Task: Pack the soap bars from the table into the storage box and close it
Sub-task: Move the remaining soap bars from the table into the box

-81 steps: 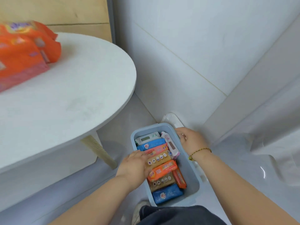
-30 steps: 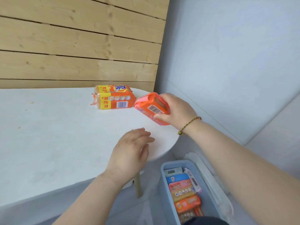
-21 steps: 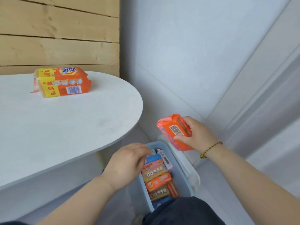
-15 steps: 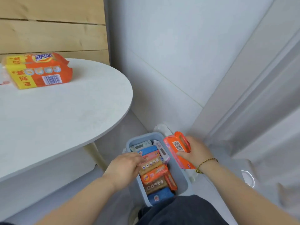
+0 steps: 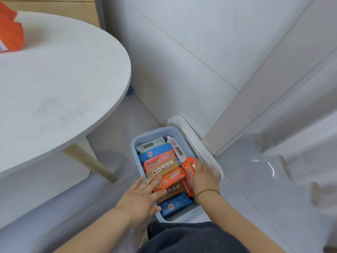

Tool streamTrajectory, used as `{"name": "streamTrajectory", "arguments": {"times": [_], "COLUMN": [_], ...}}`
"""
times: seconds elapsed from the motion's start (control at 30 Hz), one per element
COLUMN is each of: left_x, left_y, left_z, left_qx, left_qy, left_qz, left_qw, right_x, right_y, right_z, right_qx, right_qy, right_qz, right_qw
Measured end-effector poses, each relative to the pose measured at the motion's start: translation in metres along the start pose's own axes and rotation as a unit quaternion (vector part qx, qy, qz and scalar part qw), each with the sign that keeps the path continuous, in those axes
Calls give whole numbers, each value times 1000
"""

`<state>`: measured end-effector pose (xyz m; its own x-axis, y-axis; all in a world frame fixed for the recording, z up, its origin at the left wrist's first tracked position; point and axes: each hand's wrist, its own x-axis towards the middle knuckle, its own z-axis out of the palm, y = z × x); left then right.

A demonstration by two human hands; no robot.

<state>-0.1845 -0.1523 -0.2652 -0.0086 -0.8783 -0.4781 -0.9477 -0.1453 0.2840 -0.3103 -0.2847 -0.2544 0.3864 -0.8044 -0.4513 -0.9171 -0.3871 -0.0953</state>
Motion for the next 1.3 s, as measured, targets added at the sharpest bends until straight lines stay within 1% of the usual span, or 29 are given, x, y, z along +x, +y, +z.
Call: {"name": "streamTrajectory", "arguments": {"times": [0.1, 0.2, 0.23, 0.27, 0.3, 0.37, 0.43, 0.5, 0.57, 0.73, 0.9, 1.0, 1.07, 1.13, 1.2, 1.27, 1.3], "left_x": [9, 14, 16, 17, 19, 22, 23, 23, 23, 18, -10, -36, -61, -87, -117, -146, -159], "left_y": [-1, -5, -7, -7, -8, -9, -10, -11, -10, -10, -12, -2, 4, 4, -6, -25, -32], "left_z": [7, 9, 7, 5, 3, 0, 0, 1, 2, -2, -25, -60, -81, -100, -115, -121, -122], "left_qx": [43, 65, 66, 65, 64, 67, 64, 59, 52, 22, -4, -21, -14, -17, -19, -30, -39], "left_qy": [-30, -55, -61, -65, -71, -83, -90, -91, -88, -58, 19, 90, 167, 245, 352, 418, 430], "left_qz": [-13, -34, -41, -47, -52, -56, -57, -60, -64, -60, -59, -44, -13, 0, 21, 26, 21], "left_qw": [999, 996, 995, 995, 994, 993, 992, 992, 993, 996, 998, 995, 986, 969, 936, 908, 902], "right_x": [7, 10, 12, 14, 17, 23, 27, 28, 28, 23, -4, -22, -34, -44, -54, -63, -69], "right_y": [1, 2, 4, 6, 7, 10, 14, 15, 15, 15, 11, 4, -4, -13, -29, -51, -64], "right_z": [8, 14, 19, 24, 28, 31, 36, 38, 36, 23, -20, -58, -83, -105, -126, -147, -156], "right_qx": [15, -3, -28, -59, -94, -164, -217, -248, -265, -203, -85, -13, 45, 93, 132, 159, 163], "right_qy": [9, 26, 20, 34, 67, 104, 76, 26, 19, 10, 15, 51, 78, 111, 150, 176, 184], "right_qz": [-21, -59, -65, -73, -93, -119, -141, -131, -139, -140, -160, -173, -164, -167, -186, -217, -233], "right_qw": [1000, 998, 997, 995, 989, 974, 963, 960, 954, 969, 983, 984, 982, 975, 962, 947, 941]}}
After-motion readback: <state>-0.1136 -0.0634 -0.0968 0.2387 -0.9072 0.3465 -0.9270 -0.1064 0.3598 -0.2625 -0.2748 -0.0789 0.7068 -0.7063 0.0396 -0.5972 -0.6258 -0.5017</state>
